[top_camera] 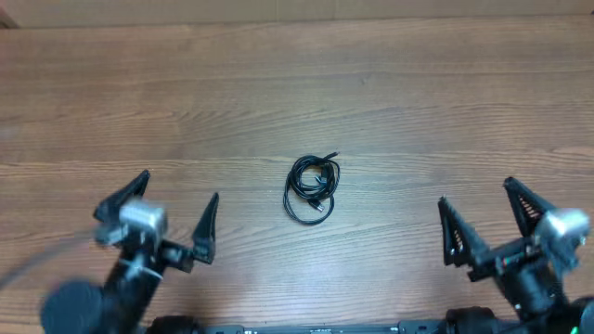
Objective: Untangle cables
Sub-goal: 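Raise both arms and move grippers toward the black cable bundle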
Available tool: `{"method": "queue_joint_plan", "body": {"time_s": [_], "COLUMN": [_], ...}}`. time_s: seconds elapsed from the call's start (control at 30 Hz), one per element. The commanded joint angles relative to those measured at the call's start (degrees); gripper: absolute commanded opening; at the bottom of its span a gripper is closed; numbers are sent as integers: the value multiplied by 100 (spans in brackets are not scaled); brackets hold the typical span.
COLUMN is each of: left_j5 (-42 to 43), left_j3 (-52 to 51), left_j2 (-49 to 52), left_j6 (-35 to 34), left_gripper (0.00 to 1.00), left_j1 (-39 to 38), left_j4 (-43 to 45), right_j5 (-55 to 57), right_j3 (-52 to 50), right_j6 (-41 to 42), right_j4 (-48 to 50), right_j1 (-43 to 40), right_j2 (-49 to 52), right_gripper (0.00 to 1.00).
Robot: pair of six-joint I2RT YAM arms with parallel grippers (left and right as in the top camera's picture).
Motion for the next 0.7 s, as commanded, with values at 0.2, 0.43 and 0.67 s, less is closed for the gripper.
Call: {"method": "queue_joint_plan", "body": {"time_s": [0.2, 0.43, 0.67], "left_j5": [2358, 1926, 581], "left_j3": [2643, 2643, 2643], "left_j2": [3279, 4607, 5268], "left_j6": [-195, -739, -981], "left_gripper": [100, 100, 100], "left_j1": [-37, -74, -852], "left_j4": [-1926, -2457, -2894], "right_j5": [-1502, -3985, -1342], "right_j3": [1665, 1663, 1663], "right_j6": [-219, 94, 1749], "right_j4": [-2044, -1843, -2448], "right_j1": [22, 22, 225], "right_j2": [2704, 4221, 5445], "right_gripper": [100, 100, 100]}}
